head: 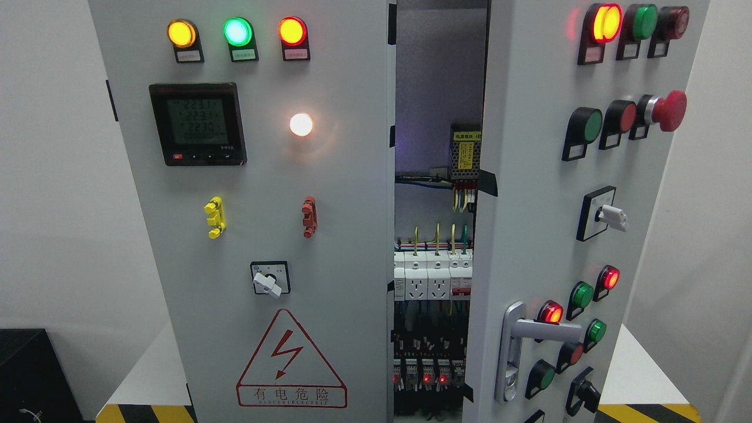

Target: Open door with both hands

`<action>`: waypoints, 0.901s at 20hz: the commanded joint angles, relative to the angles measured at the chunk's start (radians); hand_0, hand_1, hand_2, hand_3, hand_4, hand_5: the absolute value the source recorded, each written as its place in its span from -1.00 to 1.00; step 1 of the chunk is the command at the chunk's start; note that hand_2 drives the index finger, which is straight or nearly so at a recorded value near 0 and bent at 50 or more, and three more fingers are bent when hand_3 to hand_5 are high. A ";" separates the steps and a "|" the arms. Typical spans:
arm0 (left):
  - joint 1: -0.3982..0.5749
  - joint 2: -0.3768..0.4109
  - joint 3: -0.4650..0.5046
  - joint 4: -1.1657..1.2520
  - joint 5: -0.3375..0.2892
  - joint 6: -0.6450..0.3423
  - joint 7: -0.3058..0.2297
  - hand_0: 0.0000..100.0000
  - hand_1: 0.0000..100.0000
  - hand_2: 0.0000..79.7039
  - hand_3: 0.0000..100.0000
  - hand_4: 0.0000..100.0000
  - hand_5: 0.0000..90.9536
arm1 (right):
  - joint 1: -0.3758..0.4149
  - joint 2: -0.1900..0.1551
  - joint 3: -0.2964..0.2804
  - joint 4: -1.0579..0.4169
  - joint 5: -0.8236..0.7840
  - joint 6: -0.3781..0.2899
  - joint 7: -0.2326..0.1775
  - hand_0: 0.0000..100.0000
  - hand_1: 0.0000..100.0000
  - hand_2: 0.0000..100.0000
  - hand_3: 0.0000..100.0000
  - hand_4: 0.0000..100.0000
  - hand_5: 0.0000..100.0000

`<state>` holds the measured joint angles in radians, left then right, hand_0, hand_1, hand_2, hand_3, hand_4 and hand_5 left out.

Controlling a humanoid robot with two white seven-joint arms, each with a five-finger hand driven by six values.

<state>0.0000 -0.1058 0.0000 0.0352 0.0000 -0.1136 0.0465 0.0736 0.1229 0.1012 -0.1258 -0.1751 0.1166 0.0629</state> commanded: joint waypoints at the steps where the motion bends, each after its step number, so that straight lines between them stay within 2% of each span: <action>1: -0.026 0.000 -0.005 0.000 -0.025 0.000 0.000 -0.76 0.11 -1.00 -1.00 -1.00 -1.00 | 0.000 0.000 0.000 0.000 0.000 0.000 0.000 -0.89 -0.72 -1.00 -1.00 -1.00 -1.00; 13: -0.026 -0.002 -0.005 0.000 -0.034 -0.001 -0.003 -0.76 0.11 -1.00 -1.00 -1.00 -1.00 | 0.000 0.000 0.000 0.000 0.000 0.000 0.000 -0.89 -0.72 -1.00 -1.00 -1.00 -1.00; 16: 0.017 0.008 -0.008 -0.021 -0.034 -0.003 -0.066 -0.76 0.11 -1.00 -1.00 -1.00 -1.00 | 0.000 0.000 0.000 0.000 0.000 0.000 0.000 -0.89 -0.72 -1.00 -1.00 -1.00 -1.00; 18: 0.128 0.026 0.018 -0.154 0.006 -0.007 -0.166 -0.76 0.11 -1.00 -1.00 -1.00 -1.00 | 0.000 0.000 0.000 0.000 0.000 0.000 0.000 -0.89 -0.72 -1.00 -1.00 -1.00 -1.00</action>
<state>0.0219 -0.1028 0.0000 0.0176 0.0000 -0.1107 -0.0307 0.0737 0.1231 0.1012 -0.1258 -0.1750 0.1166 0.0629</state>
